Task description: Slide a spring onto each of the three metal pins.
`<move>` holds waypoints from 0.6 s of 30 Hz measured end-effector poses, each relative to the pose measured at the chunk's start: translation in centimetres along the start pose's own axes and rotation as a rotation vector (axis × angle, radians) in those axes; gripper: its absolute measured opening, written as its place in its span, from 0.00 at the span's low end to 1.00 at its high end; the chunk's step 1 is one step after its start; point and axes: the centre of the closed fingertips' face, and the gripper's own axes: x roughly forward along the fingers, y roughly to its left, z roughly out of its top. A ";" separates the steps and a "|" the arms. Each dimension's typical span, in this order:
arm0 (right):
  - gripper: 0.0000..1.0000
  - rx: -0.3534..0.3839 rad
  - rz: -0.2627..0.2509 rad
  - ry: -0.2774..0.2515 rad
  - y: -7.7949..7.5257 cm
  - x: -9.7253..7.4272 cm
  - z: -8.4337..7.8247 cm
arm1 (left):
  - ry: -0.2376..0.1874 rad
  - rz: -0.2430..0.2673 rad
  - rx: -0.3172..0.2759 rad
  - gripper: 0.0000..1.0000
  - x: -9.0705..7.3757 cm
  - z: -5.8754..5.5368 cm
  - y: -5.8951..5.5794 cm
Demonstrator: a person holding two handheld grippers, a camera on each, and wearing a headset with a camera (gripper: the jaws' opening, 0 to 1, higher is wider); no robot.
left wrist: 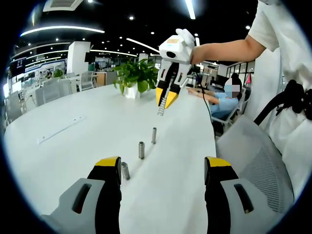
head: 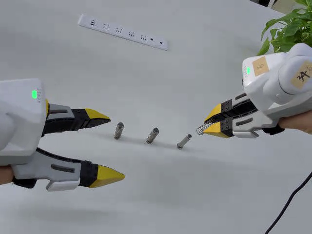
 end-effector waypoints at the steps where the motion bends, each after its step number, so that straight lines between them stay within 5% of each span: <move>1: 0.06 0.003 0.002 0.003 -0.4 0.3 -0.2 | -0.004 0.002 0.003 0.72 -0.1 -0.1 0.1; 9: 0.06 0.013 0.015 0.020 -1.0 1.6 -0.7 | -0.039 0.011 -0.017 0.92 -0.3 -0.6 0.8; 18: 0.06 0.024 0.043 0.047 -0.9 3.1 -1.7 | -0.052 0.007 -0.042 0.99 -0.2 -1.1 0.9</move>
